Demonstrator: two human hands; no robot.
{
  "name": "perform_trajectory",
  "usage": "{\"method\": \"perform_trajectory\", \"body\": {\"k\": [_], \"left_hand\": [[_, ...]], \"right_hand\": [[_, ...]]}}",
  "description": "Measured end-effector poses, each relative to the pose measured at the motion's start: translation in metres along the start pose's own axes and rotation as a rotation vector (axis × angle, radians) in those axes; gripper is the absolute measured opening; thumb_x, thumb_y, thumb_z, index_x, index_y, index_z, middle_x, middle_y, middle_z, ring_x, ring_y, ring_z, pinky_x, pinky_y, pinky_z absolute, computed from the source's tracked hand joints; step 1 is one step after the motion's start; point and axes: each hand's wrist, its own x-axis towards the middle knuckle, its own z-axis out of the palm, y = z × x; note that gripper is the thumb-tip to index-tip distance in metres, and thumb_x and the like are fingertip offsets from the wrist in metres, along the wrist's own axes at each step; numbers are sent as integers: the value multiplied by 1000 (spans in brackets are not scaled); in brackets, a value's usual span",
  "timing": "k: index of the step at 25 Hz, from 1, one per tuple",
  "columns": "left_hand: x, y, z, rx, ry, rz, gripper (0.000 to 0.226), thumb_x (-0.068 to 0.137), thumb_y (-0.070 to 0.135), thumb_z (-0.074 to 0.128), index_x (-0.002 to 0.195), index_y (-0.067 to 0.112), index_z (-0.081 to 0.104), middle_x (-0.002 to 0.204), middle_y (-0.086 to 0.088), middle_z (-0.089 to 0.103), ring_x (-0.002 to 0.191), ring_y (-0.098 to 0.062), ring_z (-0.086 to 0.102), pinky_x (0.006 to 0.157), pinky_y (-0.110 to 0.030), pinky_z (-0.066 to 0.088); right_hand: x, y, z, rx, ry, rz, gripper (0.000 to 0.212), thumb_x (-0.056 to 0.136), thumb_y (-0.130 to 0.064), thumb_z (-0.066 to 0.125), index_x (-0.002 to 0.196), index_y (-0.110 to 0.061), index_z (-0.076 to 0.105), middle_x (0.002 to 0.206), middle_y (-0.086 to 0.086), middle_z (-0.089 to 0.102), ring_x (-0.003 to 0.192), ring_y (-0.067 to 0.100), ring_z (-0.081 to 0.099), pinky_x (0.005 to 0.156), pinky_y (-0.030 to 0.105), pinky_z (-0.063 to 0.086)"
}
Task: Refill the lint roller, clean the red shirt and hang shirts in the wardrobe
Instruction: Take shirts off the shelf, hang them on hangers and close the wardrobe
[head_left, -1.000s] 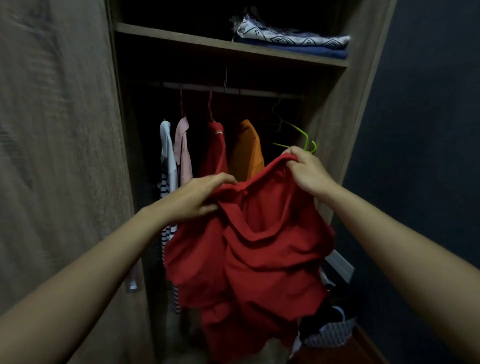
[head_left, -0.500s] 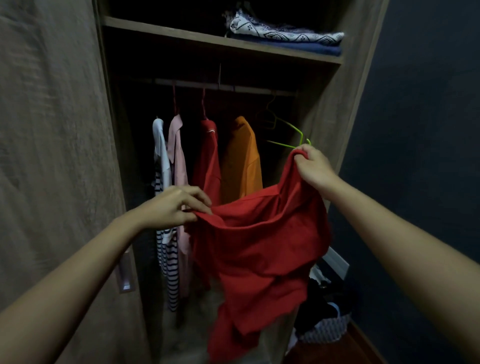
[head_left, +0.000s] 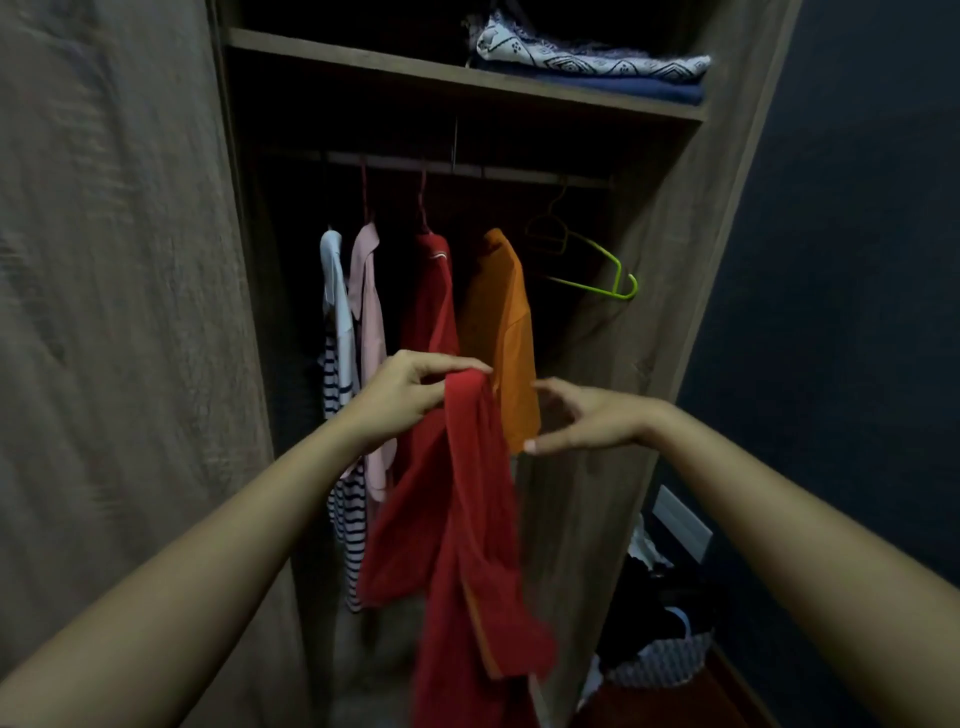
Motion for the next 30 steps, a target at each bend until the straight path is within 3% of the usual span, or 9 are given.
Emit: {"method": "perform_trajectory", "body": {"k": [4, 7, 11, 14, 18, 21, 23, 28, 30], "left_hand": [[-9, 16, -5, -447, -70, -75, 34, 69, 7, 57, 95, 20, 74, 98, 0, 73, 92, -20, 63, 82, -26, 48], [-21, 35, -27, -598, -111, -142, 49, 63, 14, 48, 107, 1, 66, 104, -16, 70, 99, -27, 63, 84, -29, 51], [-43, 48, -60, 7, 22, -3, 33, 77, -3, 60, 105, 13, 60, 93, 1, 67, 86, -8, 63, 76, -18, 49], [-54, 30, -72, 519, 312, 80, 40, 71, -5, 61, 105, 12, 53, 90, -2, 64, 80, -18, 59, 73, -25, 43], [-94, -50, -64, 803, 285, -163, 41, 65, -6, 54, 103, 11, 54, 100, -11, 61, 95, -29, 57, 78, -34, 45], [-106, -62, -91, 359, 302, -325, 51, 66, -24, 46, 89, 20, 61, 88, -9, 66, 80, -12, 62, 62, -19, 49], [-92, -49, -118, 133, 347, -330, 59, 65, -30, 42, 80, 24, 59, 83, -8, 64, 73, -17, 59, 52, -20, 48], [-51, -31, -119, 84, 317, -238, 49, 61, -33, 39, 66, 14, 48, 98, 2, 59, 81, -1, 58, 55, -11, 46], [-35, -31, -111, 130, 290, -112, 53, 59, -33, 39, 56, 19, 52, 102, 0, 56, 90, -2, 56, 66, -9, 47]], "right_hand": [[26, -21, 16, 521, 100, -341, 74, 81, 5, 63, 142, -13, 26, 129, 3, 46, 116, 13, 48, 86, 19, 47], [41, -42, 26, 618, 47, -480, 48, 75, 1, 63, 120, -1, 50, 104, 8, 58, 93, 17, 56, 77, 21, 50], [43, -77, 26, 404, 145, -531, 16, 76, -6, 63, 91, -11, 62, 86, 5, 65, 77, 14, 60, 68, 28, 51], [46, -105, 32, 137, 511, -560, 21, 74, -6, 54, 72, -21, 41, 71, 12, 61, 59, 16, 47, 56, 31, 39], [43, -117, 17, 461, 755, -438, 22, 73, -4, 45, 81, -24, 45, 67, 1, 50, 57, 13, 43, 52, 27, 34], [39, -74, -9, 119, 628, -315, 27, 72, -2, 48, 85, -26, 49, 77, -6, 46, 67, 13, 46, 62, 30, 38], [33, -44, -7, -75, 444, -389, 38, 64, 5, 51, 83, -27, 49, 87, -5, 38, 82, 11, 44, 73, 24, 40], [14, -8, 8, 25, 123, -435, 45, 61, 18, 43, 67, -22, 63, 115, 6, 52, 108, 15, 52, 88, 22, 46], [12, 1, -4, 3, 82, -370, 58, 66, 24, 40, 93, -17, 72, 124, -1, 50, 114, 10, 50, 87, 14, 49]]}}
